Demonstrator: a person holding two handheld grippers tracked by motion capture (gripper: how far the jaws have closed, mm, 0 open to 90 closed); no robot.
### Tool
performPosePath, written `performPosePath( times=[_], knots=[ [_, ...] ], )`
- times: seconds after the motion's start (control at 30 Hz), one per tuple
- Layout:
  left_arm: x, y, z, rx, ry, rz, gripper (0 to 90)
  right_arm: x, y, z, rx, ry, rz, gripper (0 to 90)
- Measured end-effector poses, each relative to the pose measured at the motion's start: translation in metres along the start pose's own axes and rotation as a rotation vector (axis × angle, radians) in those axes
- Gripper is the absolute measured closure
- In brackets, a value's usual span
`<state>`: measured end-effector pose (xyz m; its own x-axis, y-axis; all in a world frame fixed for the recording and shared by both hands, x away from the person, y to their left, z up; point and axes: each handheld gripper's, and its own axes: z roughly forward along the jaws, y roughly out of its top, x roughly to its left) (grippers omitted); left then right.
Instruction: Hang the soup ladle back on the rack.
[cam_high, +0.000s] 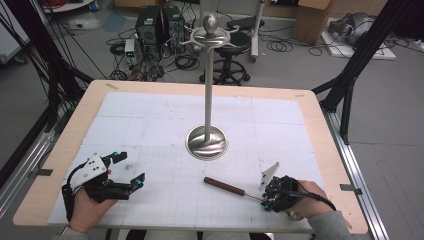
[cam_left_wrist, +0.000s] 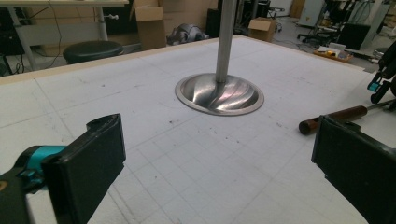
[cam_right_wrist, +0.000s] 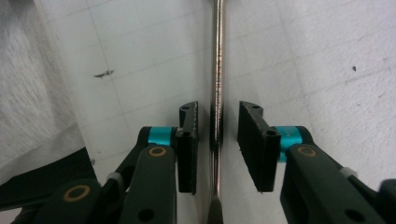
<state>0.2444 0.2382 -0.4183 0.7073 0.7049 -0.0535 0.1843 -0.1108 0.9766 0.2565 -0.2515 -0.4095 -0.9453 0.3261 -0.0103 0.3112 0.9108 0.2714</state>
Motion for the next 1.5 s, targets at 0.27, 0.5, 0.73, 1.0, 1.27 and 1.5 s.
performPosePath(
  times=[0.27,0.5,0.73,1.0,1.27,1.5],
  knots=[
    [0.000,0.000,0.000,-0.005,0.000,-0.006,3.2,0.002,0.001,-0.001,0.013,0.006,-0.013,81.8],
    [0.000,0.000,0.000,-0.001,-0.001,-0.006,3.2,0.001,-0.002,0.000,-0.007,0.014,-0.028,83.7],
    [0.000,0.000,0.000,-0.002,0.000,-0.007,3.2,-0.002,-0.006,-0.001,-0.049,0.031,-0.006,84.2],
    [0.000,0.000,0.000,0.000,0.001,-0.005,3.2,-0.007,-0.009,-0.008,-0.139,0.028,0.031,84.3],
    [-0.001,0.000,0.000,0.001,-0.001,-0.009,3.2,-0.012,-0.013,-0.015,-0.237,0.018,0.061,84.3],
    [0.000,0.000,0.000,0.001,0.002,-0.003,3.2,-0.016,-0.018,-0.024,-0.332,-0.006,0.093,84.4]
  ],
)
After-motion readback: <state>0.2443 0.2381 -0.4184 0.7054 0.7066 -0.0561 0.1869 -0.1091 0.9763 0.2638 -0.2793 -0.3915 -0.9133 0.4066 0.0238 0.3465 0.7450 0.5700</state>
